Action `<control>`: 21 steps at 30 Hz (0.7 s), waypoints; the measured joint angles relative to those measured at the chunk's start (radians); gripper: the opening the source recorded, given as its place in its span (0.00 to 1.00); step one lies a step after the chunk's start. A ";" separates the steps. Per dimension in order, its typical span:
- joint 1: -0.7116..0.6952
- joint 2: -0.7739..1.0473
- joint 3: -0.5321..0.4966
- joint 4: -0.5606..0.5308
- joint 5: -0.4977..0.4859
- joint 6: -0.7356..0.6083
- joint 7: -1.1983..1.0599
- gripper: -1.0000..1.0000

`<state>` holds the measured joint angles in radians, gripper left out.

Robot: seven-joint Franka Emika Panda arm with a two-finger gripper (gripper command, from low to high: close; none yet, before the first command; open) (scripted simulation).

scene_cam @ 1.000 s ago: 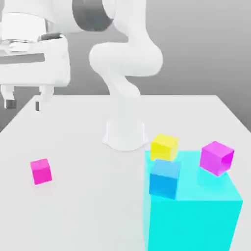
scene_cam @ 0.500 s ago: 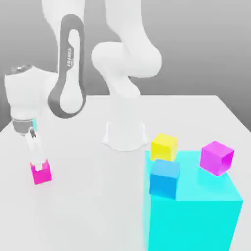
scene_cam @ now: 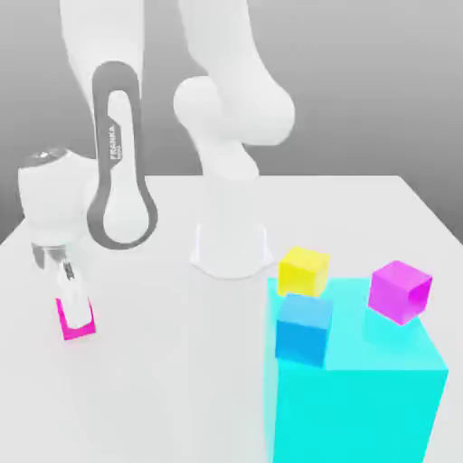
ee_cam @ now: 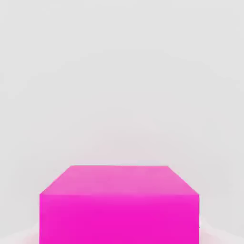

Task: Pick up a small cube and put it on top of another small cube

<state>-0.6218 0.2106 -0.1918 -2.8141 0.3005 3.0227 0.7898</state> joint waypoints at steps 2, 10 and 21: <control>0.033 -0.043 -0.050 -0.008 -0.068 -0.031 0.049 0.00; 0.038 -0.210 -0.117 -0.046 -0.301 -0.159 0.223 0.00; 0.368 -0.272 0.080 0.305 -0.294 -0.575 0.132 0.00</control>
<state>-0.2542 -0.0618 -0.1117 -2.5092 0.0062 2.4481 0.9223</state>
